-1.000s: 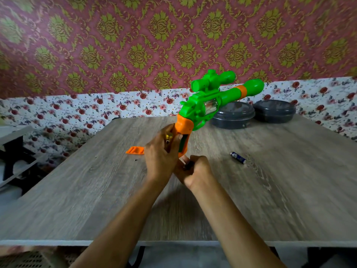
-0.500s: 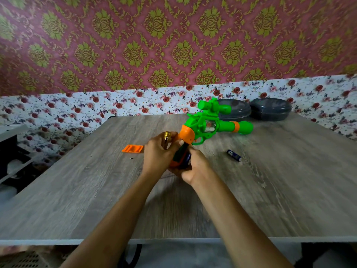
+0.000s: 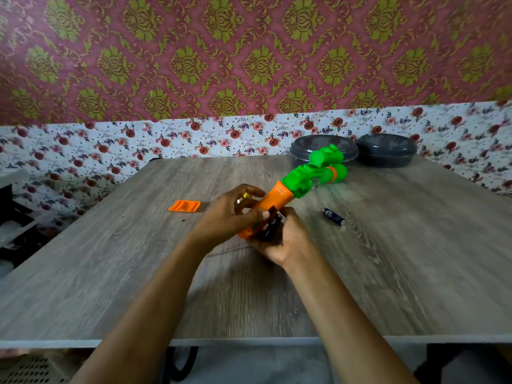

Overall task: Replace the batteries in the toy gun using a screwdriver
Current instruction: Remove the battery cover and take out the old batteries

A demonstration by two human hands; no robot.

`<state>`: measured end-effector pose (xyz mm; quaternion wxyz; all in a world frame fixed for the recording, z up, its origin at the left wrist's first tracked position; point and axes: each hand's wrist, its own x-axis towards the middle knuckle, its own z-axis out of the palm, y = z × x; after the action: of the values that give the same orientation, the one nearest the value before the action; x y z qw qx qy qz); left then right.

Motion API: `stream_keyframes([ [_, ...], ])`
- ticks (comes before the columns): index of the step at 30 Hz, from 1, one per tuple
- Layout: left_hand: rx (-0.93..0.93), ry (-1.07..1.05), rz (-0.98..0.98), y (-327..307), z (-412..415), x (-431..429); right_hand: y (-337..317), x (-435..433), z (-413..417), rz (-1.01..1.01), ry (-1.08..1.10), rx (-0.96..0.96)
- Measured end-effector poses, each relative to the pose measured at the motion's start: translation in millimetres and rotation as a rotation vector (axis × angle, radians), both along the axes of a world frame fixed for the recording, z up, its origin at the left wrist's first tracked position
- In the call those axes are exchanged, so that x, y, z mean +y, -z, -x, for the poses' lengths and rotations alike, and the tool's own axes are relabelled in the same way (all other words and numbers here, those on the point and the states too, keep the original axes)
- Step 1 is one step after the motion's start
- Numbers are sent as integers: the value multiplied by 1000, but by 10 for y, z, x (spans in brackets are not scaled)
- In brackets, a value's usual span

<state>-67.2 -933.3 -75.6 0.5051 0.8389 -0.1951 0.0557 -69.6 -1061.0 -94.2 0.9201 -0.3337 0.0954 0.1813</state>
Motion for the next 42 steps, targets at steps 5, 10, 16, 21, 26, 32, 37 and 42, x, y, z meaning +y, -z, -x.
stream_keyframes([
  [5, 105, 26, 141, -25, 23, 3, -55, 22, 52, 13, -6, 11],
  [10, 290, -71, 418, -4, 31, -15, -82, 28, 103, -45, -1, 55],
  [16, 326, 42, 608, -3, 102, -39, -159, 40, 157, 21, 4, -11],
  [21, 358, -3, 675, 30, 60, -49, -209, 112, 170, 84, 10, -55],
  [26, 393, 6, 744, 34, 35, -34, -148, 126, 141, 71, 4, -37],
  [32, 424, 45, 782, 32, 40, -23, -125, 74, 147, -16, -33, -9],
  [37, 395, -20, 712, -9, 83, -36, -158, 14, 188, -107, -5, 18],
  [42, 110, -18, 241, -54, 125, -16, -129, 24, 154, -68, -29, 33],
])
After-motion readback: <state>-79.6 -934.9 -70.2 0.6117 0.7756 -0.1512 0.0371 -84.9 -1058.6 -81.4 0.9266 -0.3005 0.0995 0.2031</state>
